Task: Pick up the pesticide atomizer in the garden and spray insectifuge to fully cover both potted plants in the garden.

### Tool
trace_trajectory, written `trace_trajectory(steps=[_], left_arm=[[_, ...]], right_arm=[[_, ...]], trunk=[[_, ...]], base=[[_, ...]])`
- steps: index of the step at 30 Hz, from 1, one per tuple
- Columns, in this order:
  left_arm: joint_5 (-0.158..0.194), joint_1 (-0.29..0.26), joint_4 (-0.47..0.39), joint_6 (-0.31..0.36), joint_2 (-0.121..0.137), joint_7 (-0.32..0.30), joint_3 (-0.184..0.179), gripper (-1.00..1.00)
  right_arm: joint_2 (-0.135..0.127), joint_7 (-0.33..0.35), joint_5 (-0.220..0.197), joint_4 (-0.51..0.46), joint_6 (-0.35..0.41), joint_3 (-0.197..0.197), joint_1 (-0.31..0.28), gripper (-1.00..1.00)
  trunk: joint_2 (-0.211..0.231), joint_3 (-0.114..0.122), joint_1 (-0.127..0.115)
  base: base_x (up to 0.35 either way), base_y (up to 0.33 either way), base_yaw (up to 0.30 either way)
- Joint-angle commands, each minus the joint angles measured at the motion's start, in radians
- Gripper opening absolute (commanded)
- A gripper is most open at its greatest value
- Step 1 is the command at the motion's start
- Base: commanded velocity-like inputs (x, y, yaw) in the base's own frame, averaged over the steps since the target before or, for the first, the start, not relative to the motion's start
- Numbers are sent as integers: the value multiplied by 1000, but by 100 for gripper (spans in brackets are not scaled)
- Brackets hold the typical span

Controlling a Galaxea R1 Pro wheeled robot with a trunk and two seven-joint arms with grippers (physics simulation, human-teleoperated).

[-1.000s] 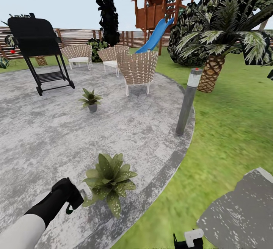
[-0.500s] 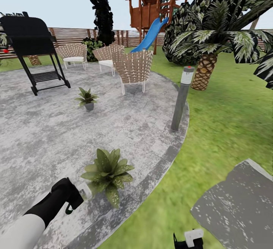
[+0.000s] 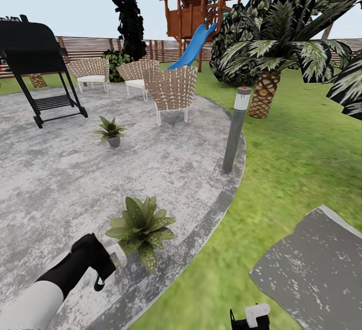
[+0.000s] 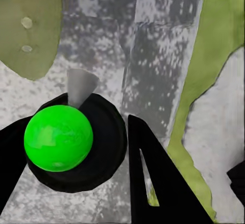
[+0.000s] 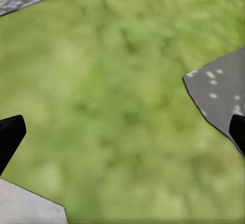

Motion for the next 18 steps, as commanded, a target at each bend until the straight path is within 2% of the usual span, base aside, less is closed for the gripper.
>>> trace_trajectory(steps=[1, 2, 4, 8, 14, 16, 18], left_arm=[[-26, -1, -2, 3, 2, -30, -13, -100], [-63, -2, -4, 3, 7, -46, -21, -100], [-98, -3, -5, 3, 13, -54, -21, -100], [-115, -2, -5, 2, 36, -54, -19, -100], [-119, -4, -5, 5, 40, -55, -9, -100], [-138, -3, -4, 5, 38, -55, -11, -100], [-195, -2, -2, 12, 40, -56, -9, -100]], right_arm=[[0, -10, 7, 1, 0, 6, -1, 100], [0, -10, 7, 1, 0, 7, -1, 100], [0, -10, 7, 1, 0, 7, -1, 100], [0, -10, 8, 1, 0, 7, -1, 100], [0, -10, 9, 1, 0, 7, -1, 100], [0, -10, 9, 1, 0, 7, -1, 100], [0, -10, 9, 1, 0, 7, 0, 100]], trunk=[[0, -1, 0], [0, -1, 0], [0, -1, 0], [0, -1, 0], [0, -1, 0], [0, -1, 0], [0, -1, 0]], base=[[0, 0, -2], [0, 0, 0], [0, 0, 0], [0, 0, 0], [0, 0, 0], [0, 0, 0], [0, 0, 0]])
